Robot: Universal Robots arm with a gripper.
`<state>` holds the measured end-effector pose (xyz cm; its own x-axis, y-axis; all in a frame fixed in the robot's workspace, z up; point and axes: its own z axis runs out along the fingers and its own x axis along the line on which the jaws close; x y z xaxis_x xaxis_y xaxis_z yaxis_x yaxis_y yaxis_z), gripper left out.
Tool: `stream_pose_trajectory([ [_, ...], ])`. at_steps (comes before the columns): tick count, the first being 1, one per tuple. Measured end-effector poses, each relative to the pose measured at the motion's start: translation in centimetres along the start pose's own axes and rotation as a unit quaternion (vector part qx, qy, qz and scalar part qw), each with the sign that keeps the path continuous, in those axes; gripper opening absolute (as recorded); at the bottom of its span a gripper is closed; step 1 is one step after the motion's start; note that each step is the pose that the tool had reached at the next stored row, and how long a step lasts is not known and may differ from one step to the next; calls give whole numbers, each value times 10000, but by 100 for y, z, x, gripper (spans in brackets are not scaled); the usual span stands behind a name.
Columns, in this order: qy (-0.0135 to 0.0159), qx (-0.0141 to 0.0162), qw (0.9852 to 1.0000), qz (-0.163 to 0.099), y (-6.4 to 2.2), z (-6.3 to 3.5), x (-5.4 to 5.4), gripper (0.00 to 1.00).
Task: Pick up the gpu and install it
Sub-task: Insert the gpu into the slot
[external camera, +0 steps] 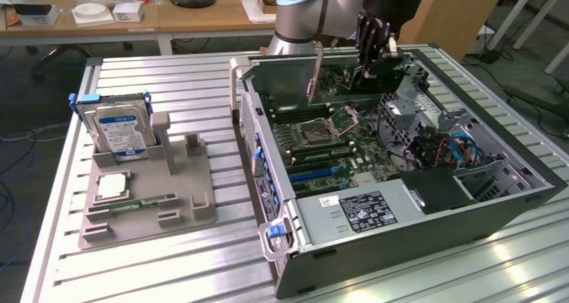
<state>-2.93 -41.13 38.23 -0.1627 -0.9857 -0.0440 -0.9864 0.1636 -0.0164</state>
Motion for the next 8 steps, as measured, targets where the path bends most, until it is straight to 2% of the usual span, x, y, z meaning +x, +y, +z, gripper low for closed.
stream_pose_trajectory([
  [5,-6,-7,9999,-133,14,16,13,28],
  [8,-8,-15,9995,-316,17,22,16,28],
])
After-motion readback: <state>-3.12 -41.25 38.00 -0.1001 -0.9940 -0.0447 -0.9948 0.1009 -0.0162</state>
